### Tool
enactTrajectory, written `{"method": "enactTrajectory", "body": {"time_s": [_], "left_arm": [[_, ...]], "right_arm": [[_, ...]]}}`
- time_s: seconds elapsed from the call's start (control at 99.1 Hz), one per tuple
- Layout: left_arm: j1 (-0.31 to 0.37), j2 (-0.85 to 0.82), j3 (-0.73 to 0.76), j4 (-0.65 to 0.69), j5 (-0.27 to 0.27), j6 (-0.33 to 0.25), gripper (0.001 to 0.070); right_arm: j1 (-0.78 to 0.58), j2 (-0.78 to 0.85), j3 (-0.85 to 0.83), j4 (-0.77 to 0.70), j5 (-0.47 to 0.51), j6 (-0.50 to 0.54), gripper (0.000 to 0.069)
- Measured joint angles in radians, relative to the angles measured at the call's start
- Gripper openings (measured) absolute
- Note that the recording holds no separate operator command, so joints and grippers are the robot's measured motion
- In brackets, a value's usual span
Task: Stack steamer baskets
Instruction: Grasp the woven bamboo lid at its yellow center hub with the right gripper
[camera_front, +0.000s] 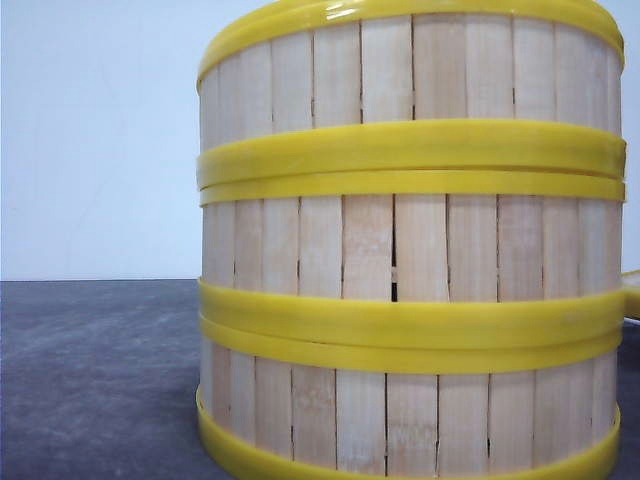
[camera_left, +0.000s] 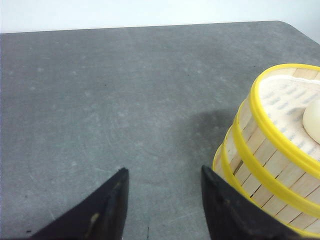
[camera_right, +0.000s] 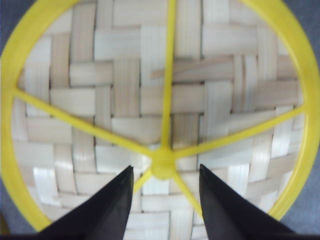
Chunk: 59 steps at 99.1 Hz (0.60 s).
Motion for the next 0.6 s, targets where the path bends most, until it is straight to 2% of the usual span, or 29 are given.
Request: {"method": "enactTrajectory", "body": {"time_s": [0.151, 0.444, 0.595], "left_arm": [[0.0, 0.0, 0.0, 0.0, 0.0, 0.0, 0.0268], [0.0, 0.0, 0.0, 0.0, 0.0, 0.0, 0.0268], [0.0, 0.0, 0.0, 0.0, 0.0, 0.0, 0.0268]], "right_arm": [[0.0, 0.0, 0.0, 0.011, 0.0, 0.0, 0.0183], [0.0, 0.032, 0.0, 0.008, 0.001, 0.0, 0.0168], [0.0, 0.031, 0.0, 0.005, -0.001, 0.0, 0.0085]]}}
